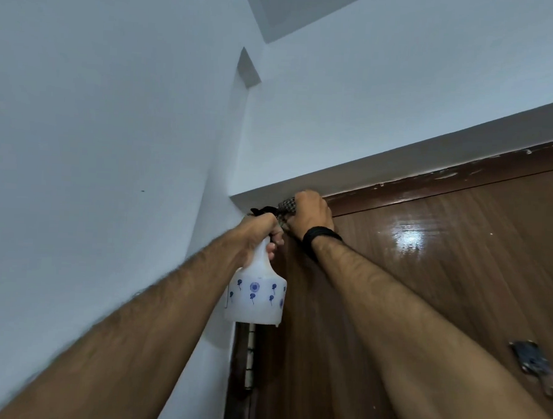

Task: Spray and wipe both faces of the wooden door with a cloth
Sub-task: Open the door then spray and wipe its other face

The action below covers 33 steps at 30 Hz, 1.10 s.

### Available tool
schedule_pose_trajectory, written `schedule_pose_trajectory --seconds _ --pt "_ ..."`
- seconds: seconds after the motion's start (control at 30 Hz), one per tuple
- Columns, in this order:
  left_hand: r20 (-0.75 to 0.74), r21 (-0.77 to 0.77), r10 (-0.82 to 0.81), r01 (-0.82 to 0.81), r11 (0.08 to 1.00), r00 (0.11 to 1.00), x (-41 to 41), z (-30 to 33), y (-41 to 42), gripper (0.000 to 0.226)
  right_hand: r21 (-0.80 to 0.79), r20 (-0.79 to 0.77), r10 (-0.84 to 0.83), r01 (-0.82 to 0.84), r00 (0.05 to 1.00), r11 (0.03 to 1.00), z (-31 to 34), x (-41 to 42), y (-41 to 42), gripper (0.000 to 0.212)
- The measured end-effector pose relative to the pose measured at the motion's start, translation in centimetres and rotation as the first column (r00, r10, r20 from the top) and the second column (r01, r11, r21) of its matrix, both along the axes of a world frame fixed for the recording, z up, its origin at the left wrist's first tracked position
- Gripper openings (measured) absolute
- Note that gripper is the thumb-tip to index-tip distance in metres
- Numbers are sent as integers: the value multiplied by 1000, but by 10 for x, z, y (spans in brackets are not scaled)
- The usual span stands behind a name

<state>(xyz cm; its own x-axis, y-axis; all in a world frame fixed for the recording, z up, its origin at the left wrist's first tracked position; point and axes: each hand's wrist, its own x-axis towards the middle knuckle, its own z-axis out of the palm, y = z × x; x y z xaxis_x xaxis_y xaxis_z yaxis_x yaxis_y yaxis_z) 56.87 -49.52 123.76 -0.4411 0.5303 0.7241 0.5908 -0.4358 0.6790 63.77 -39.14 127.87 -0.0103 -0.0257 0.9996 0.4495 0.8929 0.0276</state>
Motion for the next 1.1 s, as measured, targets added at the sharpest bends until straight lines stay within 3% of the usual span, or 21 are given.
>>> schedule_pose_trajectory --seconds 0.1,0.23,0.3,0.37,0.47,0.53,0.93,1.1 --pt "55 51 37 -40 998 998 -11 -2 -7 14 -5 -122 35 -36 992 999 -8 -30 -5 20" --pt "81 50 176 -181 982 981 -16 -13 -9 20 70 210 10 -26 978 997 -15 -52 -22 17" --pt "88 36 169 -173 984 982 -17 -19 -12 20 70 254 -27 10 967 998 -16 -47 -28 13" --pt "80 25 144 -147 989 986 -16 -23 -15 15 50 157 -42 35 987 998 -17 -37 -23 14" --pt "67 35 110 -113 993 992 -12 -24 -18 18 2 -98 -29 30 995 1000 -15 -16 -2 35" --pt "71 38 64 -67 997 995 -7 -23 -18 20 22 -163 -44 48 986 999 -14 -4 9 42" --pt "82 -30 -136 139 990 987 28 -33 -11 15 -27 -261 -101 98 960 995 -11 118 51 49" --pt "57 -39 -225 227 973 973 57 -46 1 16 -73 -269 -154 139 951 988 -19 168 63 42"
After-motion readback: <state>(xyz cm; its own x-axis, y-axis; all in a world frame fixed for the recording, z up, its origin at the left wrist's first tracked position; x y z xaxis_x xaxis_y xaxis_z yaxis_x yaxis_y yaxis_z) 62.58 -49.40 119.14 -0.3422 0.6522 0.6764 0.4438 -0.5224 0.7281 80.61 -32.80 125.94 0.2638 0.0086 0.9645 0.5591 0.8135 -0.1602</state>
